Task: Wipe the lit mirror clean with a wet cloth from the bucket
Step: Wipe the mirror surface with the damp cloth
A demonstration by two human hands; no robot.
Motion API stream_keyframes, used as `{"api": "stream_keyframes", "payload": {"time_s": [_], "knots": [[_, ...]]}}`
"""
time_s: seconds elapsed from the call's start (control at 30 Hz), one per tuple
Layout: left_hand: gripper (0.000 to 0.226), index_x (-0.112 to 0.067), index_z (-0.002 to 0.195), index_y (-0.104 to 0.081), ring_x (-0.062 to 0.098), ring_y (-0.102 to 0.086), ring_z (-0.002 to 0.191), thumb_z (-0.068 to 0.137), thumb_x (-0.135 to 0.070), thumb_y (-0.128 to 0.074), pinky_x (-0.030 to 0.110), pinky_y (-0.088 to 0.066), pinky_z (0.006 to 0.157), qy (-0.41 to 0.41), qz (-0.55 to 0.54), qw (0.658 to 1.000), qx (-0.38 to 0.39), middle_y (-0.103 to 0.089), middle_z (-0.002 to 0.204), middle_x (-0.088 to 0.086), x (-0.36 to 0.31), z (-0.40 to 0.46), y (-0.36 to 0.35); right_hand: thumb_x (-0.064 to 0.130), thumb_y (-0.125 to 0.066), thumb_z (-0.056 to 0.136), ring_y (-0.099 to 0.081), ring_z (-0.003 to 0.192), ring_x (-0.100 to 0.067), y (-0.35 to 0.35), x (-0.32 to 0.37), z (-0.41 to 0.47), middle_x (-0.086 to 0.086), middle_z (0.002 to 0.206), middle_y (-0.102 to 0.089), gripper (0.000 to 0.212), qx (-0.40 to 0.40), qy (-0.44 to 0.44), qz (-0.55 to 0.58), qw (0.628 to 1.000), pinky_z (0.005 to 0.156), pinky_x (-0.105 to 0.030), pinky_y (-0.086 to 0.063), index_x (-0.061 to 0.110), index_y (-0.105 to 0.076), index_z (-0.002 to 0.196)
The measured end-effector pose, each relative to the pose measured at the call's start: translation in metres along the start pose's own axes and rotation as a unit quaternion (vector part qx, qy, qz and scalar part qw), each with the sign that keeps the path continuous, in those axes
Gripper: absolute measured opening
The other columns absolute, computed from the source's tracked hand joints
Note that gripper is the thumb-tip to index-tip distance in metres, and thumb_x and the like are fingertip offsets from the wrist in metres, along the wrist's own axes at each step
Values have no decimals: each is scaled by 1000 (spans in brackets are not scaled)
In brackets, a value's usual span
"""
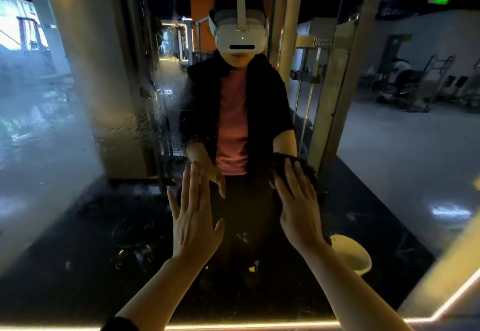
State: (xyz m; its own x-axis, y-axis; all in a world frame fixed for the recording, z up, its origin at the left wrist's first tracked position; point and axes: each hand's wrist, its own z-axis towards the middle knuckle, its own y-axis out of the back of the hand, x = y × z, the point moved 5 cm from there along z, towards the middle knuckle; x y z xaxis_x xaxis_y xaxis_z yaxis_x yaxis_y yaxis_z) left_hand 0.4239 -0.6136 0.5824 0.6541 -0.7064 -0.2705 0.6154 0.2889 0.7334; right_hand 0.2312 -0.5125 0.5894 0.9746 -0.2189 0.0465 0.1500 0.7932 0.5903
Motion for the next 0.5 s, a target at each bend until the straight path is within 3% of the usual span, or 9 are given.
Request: {"api": "stream_keyframes", "payload": {"time_s": [0.07,0.17,0.27,0.37,0.43,0.5], "knots": [[124,-11,157,-3,26,8,151,67,-30,-86,67,-11,115,-1,1,1000,4,10,165,7,-2,-1,-1,-12,-65,81,-18,150,-28,17,-27,-5,-11,161,-21,63,-79,-102,38,991,115,-48,-32,13,-50,138],[124,-12,157,-1,26,8,151,68,-30,-85,68,-13,115,3,2,1000,8,9,165,8,-1,-4,-3,-7,-61,86,-23,146,-19,38,-49,-12,-23,148,-31,40,-212,-193,67,956,117,-30,-31,7,-61,124],[125,-14,157,0,26,7,151,67,-30,-86,68,-14,114,7,-3,1000,15,8,165,9,-5,-6,-6,-4,-62,80,-43,125,-34,23,-18,-11,-21,134,-42,45,-172,-151,73,971,101,-39,-46,9,-60,123],[125,-14,157,-1,26,8,151,68,-30,-86,67,-12,115,-1,-7,1000,22,9,165,7,-12,-8,-8,-9,-69,74,-49,118,-31,-4,22,-23,-16,129,-51,56,-76,-50,93,992,90,-34,-51,8,-61,127],[122,-13,157,-4,26,8,151,68,-30,-85,67,-11,116,-11,-8,1000,15,9,165,7,-15,-8,-6,-5,-65,81,-51,120,-25,2,19,-30,-13,130,-54,56,-92,-93,142,981,94,-32,-52,10,-53,134],[120,-12,157,-7,25,9,151,68,-29,-85,66,-10,116,-16,-7,1000,8,9,165,6,-15,-7,-4,0,-60,88,-51,123,-19,22,-4,-31,-14,132,-55,51,-170,-199,171,950,101,-27,-47,8,-46,136]]}}
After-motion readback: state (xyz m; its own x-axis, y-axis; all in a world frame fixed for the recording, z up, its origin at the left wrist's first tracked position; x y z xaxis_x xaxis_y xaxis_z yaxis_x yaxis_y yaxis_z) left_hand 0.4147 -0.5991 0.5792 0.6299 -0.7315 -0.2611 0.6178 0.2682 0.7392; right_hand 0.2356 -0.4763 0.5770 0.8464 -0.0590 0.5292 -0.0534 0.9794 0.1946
